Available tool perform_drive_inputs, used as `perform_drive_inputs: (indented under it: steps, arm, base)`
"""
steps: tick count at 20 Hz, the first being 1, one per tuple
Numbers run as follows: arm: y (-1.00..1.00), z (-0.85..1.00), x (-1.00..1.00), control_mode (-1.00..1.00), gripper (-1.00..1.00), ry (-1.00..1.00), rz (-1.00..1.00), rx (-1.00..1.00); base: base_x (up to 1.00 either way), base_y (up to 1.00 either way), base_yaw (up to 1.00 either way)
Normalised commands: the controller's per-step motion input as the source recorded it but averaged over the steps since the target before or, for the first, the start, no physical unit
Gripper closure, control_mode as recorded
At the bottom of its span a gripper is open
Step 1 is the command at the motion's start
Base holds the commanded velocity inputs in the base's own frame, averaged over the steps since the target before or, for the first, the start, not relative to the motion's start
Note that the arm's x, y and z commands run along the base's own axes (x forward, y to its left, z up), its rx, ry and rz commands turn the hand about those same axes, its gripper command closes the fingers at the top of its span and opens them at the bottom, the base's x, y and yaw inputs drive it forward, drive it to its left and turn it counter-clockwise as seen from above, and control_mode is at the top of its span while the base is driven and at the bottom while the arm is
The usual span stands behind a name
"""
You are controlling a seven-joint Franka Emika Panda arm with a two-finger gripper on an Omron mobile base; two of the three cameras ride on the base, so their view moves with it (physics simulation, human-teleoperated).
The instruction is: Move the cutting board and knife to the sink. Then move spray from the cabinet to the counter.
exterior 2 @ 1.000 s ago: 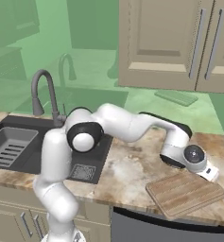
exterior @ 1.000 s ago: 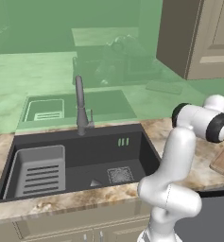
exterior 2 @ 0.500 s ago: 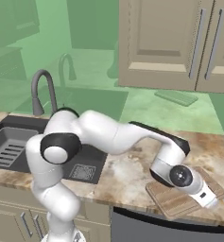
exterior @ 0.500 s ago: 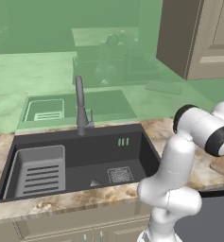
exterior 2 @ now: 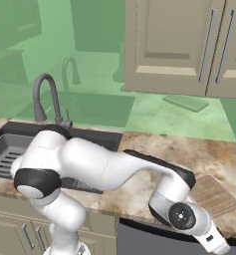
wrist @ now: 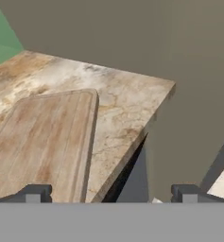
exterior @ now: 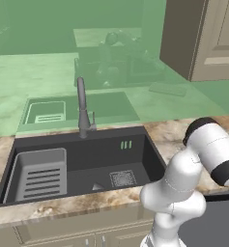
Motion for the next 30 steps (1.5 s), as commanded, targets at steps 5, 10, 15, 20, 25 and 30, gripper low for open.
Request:
perform_drive_inputs:
  steps: [5,10,15,20,25,30]
  arm:
    - [0.08,0.0,-1.0,-1.0,-1.0,0.0,0.0,0.18]
    - [0.14,0.15,-0.84,-1.0,-1.0,0.0,0.0,0.27]
    - [0.45,0.53,-0.09,-1.0,-1.0,0.01,0.0,0.29]
    - [0.24,0.46,0.0,-1.0,-1.0,0.06,0.0,0.22]
    - [0.38,0.02,0.0,-1.0,-1.0,0.01,0.0,0.18]
    - [0.43,-0.2,0.0,-1.0,-1.0,-0.03,0.0,0.24]
  base:
    - [0.0,0.0,0.0]
    - [0.0,0.0,0.0]
    - [0.0,0.0,0.0]
    - [0.0,0.0,0.0]
    - [0.0,0.0,0.0]
    - [0.0,0.0,0.0]
